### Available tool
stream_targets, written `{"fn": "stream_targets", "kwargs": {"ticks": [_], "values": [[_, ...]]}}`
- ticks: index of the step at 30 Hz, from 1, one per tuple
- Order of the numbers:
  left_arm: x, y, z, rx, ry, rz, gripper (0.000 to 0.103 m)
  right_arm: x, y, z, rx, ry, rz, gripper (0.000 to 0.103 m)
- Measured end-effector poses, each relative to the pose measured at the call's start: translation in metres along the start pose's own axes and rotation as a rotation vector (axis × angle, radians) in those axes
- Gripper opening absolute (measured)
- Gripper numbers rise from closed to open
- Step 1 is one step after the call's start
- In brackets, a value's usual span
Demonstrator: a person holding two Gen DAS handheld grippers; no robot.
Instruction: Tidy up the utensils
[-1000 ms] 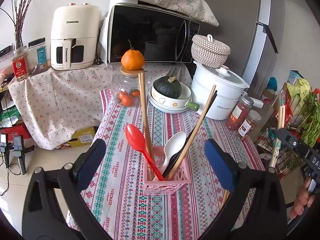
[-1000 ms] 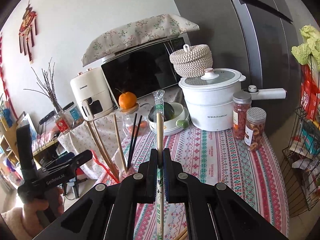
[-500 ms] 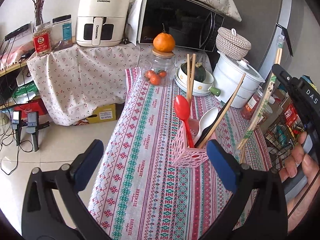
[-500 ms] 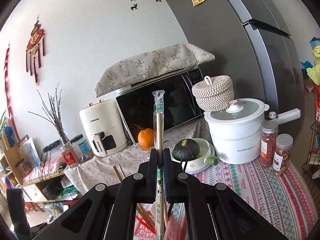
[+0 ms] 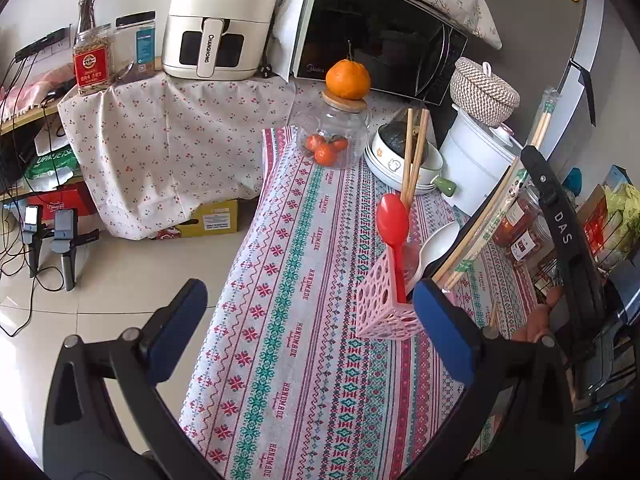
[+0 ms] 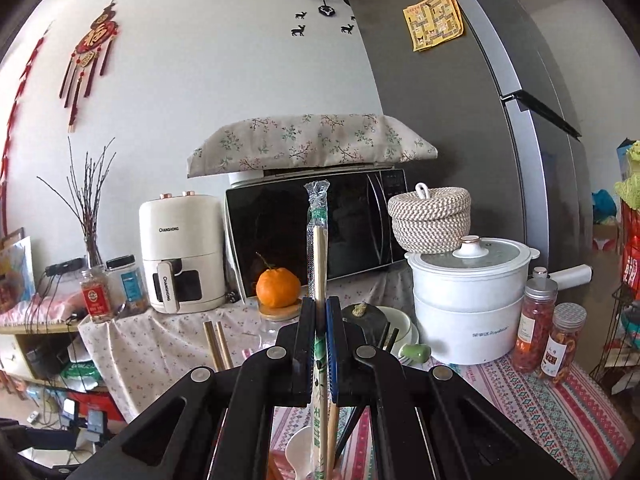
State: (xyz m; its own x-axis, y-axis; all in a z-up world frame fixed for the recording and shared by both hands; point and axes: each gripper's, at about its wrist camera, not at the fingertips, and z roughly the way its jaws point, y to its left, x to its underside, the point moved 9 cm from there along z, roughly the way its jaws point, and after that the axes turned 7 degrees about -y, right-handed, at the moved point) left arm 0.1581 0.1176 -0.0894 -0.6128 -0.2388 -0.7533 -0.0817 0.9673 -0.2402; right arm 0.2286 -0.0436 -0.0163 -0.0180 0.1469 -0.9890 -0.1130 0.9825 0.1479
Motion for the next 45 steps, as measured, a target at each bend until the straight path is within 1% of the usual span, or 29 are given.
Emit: {"fn": "stream_targets", "kwargs": {"ticks": [4,9,11,12,13,14,15,16,17,19,20,21,24,25,28,31,35,38,41,43,45], "values": [[0.000,-0.002,-0.001,-0.004,-0.008,0.003,0.102,0.011,-0.001,0.001,0.020,0.010,0.003,0.006],[0.001,-0.004,0.002,-0.009,-0.010,0.008,0.102,0.032,-0.008,-0.002,0.027,0.073,0.036,0.006],[0.002,-0.006,0.003,-0.005,-0.005,0.010,0.102,0.037,-0.011,-0.006,0.015,0.103,0.050,0.010],[0.003,-0.008,0.003,0.001,-0.001,0.011,0.102,0.037,-0.011,-0.009,0.003,0.117,0.057,0.018],[0.005,-0.010,0.002,0.007,0.002,0.013,0.102,0.035,-0.012,-0.012,-0.007,0.127,0.059,0.031],[0.006,-0.012,0.002,0.011,0.005,0.016,0.102,0.031,-0.012,-0.015,-0.019,0.135,0.060,0.038],[0.007,-0.014,0.001,0.015,0.007,0.021,0.102,0.026,-0.013,-0.018,-0.039,0.144,0.067,0.050],[0.009,-0.017,0.000,0.020,0.009,0.026,0.102,0.019,-0.015,-0.022,-0.053,0.149,0.079,0.057],[0.011,-0.019,-0.001,0.025,0.013,0.030,0.102,0.012,-0.019,-0.026,-0.056,0.158,0.088,0.060],[0.014,-0.023,-0.004,0.033,0.018,0.038,0.102,-0.002,-0.029,-0.034,-0.056,0.187,0.107,0.076],[0.016,-0.025,-0.005,0.038,0.022,0.042,0.102,-0.008,-0.036,-0.039,-0.049,0.204,0.115,0.080],[0.018,-0.027,-0.006,0.043,0.025,0.045,0.102,-0.013,-0.044,-0.044,-0.035,0.223,0.119,0.089],[0.024,-0.037,-0.009,0.059,0.043,0.059,0.102,-0.025,-0.071,-0.063,0.019,0.283,0.120,0.101],[0.026,-0.041,-0.010,0.063,0.047,0.067,0.102,-0.028,-0.081,-0.069,0.044,0.296,0.115,0.103],[0.035,-0.053,-0.014,0.075,0.059,0.084,0.102,-0.033,-0.109,-0.089,0.116,0.337,0.081,0.103],[0.045,-0.068,-0.015,0.100,0.087,0.099,0.102,-0.026,-0.132,-0.105,0.166,0.391,0.056,0.103],[0.058,-0.089,-0.016,0.114,0.107,0.147,0.102,-0.001,-0.157,-0.122,0.182,0.475,0.081,0.103],[0.069,-0.104,-0.013,0.117,0.124,0.192,0.102,0.024,-0.173,-0.130,0.202,0.595,0.085,0.103],[0.080,-0.121,-0.006,0.123,0.160,0.245,0.102,0.044,-0.185,-0.133,0.213,0.675,0.096,0.103],[0.087,-0.134,0.002,0.124,0.192,0.286,0.102,0.055,-0.194,-0.135,0.213,0.726,0.129,0.103],[0.095,-0.146,0.010,0.124,0.225,0.328,0.102,0.063,-0.207,-0.138,0.240,0.765,0.166,0.103]]}}
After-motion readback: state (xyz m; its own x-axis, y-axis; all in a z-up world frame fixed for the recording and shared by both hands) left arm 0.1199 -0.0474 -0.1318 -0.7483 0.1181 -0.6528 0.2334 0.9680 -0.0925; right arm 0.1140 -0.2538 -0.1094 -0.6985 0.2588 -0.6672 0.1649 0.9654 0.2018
